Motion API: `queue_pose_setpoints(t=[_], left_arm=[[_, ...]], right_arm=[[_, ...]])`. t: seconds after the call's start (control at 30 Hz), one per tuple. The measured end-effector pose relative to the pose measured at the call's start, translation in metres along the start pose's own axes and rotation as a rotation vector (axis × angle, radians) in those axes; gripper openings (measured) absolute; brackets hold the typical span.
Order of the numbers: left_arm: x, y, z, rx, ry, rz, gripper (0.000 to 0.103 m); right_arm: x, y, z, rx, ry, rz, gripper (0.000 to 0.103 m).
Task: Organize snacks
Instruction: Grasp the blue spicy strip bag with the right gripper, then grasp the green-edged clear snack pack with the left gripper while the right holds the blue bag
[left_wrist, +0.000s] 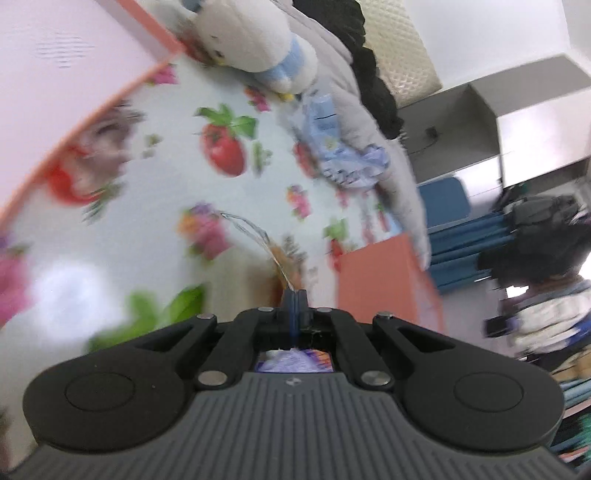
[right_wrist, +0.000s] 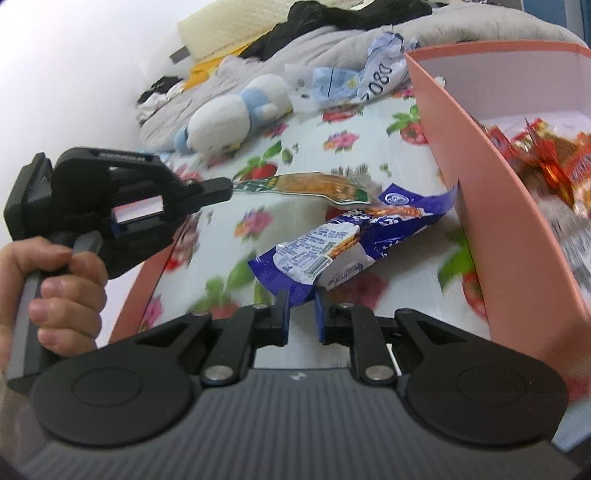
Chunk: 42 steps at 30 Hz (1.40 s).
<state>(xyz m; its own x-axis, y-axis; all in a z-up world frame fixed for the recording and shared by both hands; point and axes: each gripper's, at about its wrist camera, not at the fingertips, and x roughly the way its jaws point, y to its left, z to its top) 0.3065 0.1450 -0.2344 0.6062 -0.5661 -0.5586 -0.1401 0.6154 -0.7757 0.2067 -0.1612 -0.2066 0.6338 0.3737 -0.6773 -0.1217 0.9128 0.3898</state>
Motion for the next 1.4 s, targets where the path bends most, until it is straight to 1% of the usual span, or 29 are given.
queue_pose_setpoints(t=[0.13, 0.23, 0.3, 0.37, 0.47, 0.53, 0.63, 0.67, 0.77, 0.83, 0.87, 0.9, 0.93, 0.97, 1.03, 1.13, 1.2, 1.23, 1.3, 1.33, 1.4], left_arm=[[-0.033, 0.011, -0.042, 0.025, -0.055, 0.06, 0.0], [-0.059, 0.012, -0.07, 0.052, -0.092, 0.095, 0.0], [-0.073, 0.01, -0.084, 0.074, -0.111, 0.114, 0.0], [-0.085, 0.007, -0.093, 0.076, -0.117, 0.117, 0.0], [-0.096, -0.003, -0.103, 0.115, -0.111, 0.129, 0.0], [-0.102, -0.008, -0.107, 0.114, -0.106, 0.111, 0.0], [-0.106, -0.013, -0.112, 0.13, -0.095, 0.118, 0.001], [-0.107, -0.013, -0.115, 0.138, -0.085, 0.119, 0.002], [-0.104, -0.012, -0.12, 0.152, -0.041, 0.128, 0.018], [-0.106, -0.013, -0.124, 0.187, -0.033, 0.162, 0.055], [-0.108, -0.015, -0.125, 0.212, -0.033, 0.173, 0.06], [-0.109, -0.016, -0.124, 0.236, -0.035, 0.179, 0.062], [-0.111, -0.019, -0.124, 0.27, -0.036, 0.188, 0.063], [-0.113, -0.023, -0.124, 0.3, -0.037, 0.199, 0.066], [-0.117, -0.032, -0.12, 0.359, -0.042, 0.212, 0.073], [-0.12, -0.048, -0.109, 0.454, -0.048, 0.202, 0.079], [-0.117, -0.059, -0.1, 0.518, -0.044, 0.208, 0.079], [-0.114, -0.063, -0.096, 0.549, -0.038, 0.202, 0.082], [-0.103, -0.071, -0.088, 0.635, 0.0, 0.17, 0.089], [-0.097, -0.072, -0.084, 0.662, 0.018, 0.173, 0.089], [-0.081, -0.074, -0.076, 0.724, 0.055, 0.185, 0.089]], right_arm=[[-0.024, -0.002, -0.018, -0.02, 0.027, 0.016, 0.017], [-0.04, -0.002, -0.026, -0.033, 0.022, 0.029, 0.017], [-0.05, -0.003, -0.03, -0.044, 0.02, 0.027, 0.017], [-0.059, -0.004, -0.033, -0.048, 0.012, 0.026, 0.017], [-0.073, -0.006, -0.037, -0.047, 0.004, 0.023, 0.017], [-0.083, -0.009, -0.038, -0.035, -0.006, 0.03, 0.017], [-0.091, -0.014, -0.038, -0.02, 0.004, 0.017, 0.017], [-0.092, -0.015, -0.039, -0.022, 0.008, 0.013, 0.018], [-0.096, -0.021, -0.039, 0.001, 0.031, -0.03, 0.02], [-0.098, -0.023, -0.037, 0.002, 0.04, -0.05, 0.025], [-0.1, -0.023, -0.037, -0.002, 0.04, -0.057, 0.039], [-0.102, -0.022, -0.037, -0.007, 0.031, -0.066, 0.055], [-0.105, -0.021, -0.037, -0.015, 0.017, -0.069, 0.061], [-0.107, -0.02, -0.037, -0.028, 0.002, -0.07, 0.064], [-0.106, -0.016, -0.036, -0.055, -0.013, -0.075, 0.064], [-0.097, -0.011, -0.034, -0.063, -0.025, -0.07, 0.064], [-0.089, -0.006, -0.032, -0.081, -0.038, -0.075, 0.063], [-0.085, -0.004, -0.031, -0.092, -0.047, -0.08, 0.063], [-0.075, 0.001, -0.027, -0.111, -0.058, -0.099, 0.063], [-0.071, 0.003, -0.026, -0.127, -0.061, -0.1, 0.064], [-0.06, 0.008, -0.022, -0.167, -0.068, -0.104, 0.072]])
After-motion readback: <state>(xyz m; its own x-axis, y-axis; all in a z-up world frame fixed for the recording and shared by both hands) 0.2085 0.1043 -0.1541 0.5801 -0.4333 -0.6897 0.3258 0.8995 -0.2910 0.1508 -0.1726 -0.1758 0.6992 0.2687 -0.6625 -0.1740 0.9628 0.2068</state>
